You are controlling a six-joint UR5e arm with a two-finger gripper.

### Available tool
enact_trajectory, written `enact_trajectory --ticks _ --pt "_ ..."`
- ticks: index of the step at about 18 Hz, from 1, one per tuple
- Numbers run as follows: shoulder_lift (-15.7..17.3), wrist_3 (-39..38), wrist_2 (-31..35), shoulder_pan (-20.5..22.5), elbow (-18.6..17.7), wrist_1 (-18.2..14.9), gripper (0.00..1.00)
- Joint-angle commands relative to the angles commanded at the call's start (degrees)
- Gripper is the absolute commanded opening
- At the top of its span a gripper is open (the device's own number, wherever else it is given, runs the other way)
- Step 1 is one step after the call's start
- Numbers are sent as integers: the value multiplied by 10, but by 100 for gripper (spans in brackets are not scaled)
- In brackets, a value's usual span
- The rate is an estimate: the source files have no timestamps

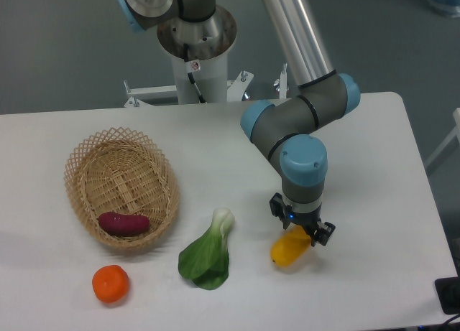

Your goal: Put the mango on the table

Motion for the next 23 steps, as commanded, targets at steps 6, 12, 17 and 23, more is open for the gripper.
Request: enact_trajectory --ticks 6,12,17,23 --pt "3 -4 -4 1 17 -1 100" --pt "23 4 -22 11 35 -51 100" --pt "23 17 -24 18 94 -186 100" --pt "38 76 -28 40 110 -248 100"
